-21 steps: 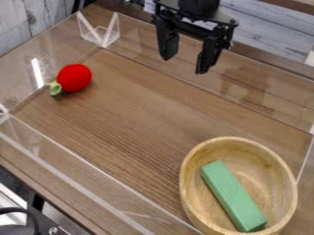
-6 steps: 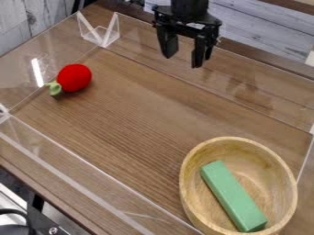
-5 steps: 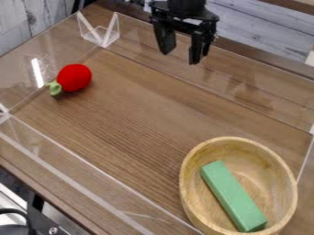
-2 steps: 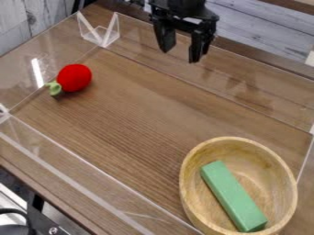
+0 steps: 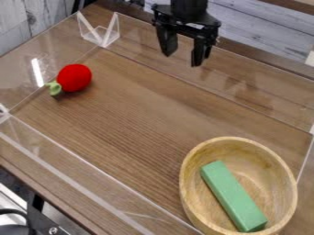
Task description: Put the green block in the brown bowl
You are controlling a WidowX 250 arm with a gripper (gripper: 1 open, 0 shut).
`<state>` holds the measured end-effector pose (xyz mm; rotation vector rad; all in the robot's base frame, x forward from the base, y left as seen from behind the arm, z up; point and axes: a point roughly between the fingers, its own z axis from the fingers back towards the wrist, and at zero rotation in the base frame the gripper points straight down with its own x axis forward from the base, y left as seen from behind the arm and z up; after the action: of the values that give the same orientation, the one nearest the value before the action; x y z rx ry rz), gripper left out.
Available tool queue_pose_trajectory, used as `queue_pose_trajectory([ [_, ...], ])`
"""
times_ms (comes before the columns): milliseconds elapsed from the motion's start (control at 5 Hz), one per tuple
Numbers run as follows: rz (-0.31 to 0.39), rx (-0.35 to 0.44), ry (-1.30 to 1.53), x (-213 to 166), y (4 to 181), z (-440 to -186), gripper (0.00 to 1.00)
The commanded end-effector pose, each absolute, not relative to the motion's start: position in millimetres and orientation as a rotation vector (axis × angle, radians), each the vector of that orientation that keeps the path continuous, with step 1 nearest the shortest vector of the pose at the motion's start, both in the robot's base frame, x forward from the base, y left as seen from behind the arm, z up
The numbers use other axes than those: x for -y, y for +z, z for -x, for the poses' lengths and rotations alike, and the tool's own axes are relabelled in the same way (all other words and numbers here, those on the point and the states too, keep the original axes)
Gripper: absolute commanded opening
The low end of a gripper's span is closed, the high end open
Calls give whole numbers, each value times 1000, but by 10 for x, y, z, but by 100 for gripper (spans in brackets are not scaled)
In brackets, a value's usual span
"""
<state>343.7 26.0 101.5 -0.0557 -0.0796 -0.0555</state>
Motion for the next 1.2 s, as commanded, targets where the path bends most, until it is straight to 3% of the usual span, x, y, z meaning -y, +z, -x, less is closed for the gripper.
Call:
queue_pose_trajectory([
  [0,45,143,-95,-253,1216,-3498,100],
  [600,34,134,-88,-300,1282,-3522,100],
  [1000,42,115,-40,-105,1190,-3552,100],
])
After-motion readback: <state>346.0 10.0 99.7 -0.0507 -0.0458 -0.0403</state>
